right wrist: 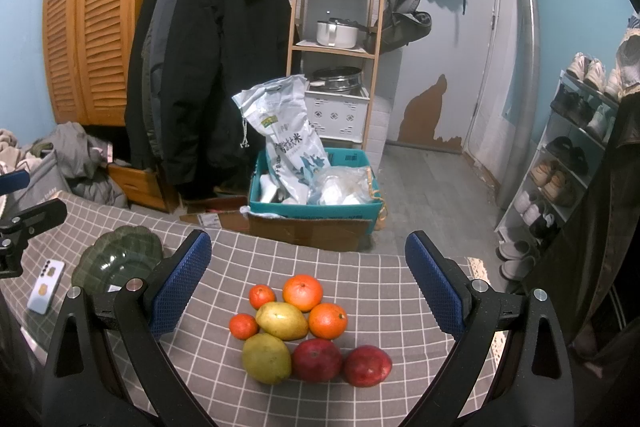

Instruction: Organize fruits

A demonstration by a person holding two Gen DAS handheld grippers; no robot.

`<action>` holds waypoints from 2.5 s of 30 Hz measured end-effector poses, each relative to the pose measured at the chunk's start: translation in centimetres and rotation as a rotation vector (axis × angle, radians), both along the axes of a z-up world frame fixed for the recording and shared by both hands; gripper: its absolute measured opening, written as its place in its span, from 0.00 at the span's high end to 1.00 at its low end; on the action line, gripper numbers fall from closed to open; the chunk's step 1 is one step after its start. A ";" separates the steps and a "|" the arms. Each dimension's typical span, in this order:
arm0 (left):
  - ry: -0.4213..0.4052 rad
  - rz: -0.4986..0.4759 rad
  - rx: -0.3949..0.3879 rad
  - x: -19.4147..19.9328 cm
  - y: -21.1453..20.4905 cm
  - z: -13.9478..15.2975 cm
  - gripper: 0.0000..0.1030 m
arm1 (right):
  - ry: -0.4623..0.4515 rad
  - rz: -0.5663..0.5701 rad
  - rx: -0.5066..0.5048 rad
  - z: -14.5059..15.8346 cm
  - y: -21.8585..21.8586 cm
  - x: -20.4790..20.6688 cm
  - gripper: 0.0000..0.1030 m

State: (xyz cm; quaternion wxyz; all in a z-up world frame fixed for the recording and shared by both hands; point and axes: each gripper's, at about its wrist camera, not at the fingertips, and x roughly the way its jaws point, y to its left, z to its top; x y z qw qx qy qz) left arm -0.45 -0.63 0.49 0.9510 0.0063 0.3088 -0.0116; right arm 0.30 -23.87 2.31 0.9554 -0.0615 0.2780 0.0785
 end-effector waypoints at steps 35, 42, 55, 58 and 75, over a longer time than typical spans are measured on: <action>0.000 -0.001 0.000 -0.1 -0.1 0.0 0.01 | 0.003 0.000 -0.004 -0.2 -0.1 0.0 0.07; 0.008 -0.004 0.002 -0.1 -0.7 -0.1 0.01 | 0.009 -0.003 -0.005 -0.3 -0.3 0.0 0.07; 0.062 -0.045 0.029 0.7 -4.1 -1.7 0.01 | 0.062 -0.049 0.001 -2.0 -3.3 0.1 0.07; 0.080 -0.061 0.026 0.9 -4.6 -2.1 0.01 | 0.087 -0.063 0.000 -2.4 -4.2 0.1 0.07; 0.224 -0.132 0.035 2.7 -8.3 -6.4 0.01 | 0.238 -0.109 -0.027 -6.2 -7.7 1.1 0.07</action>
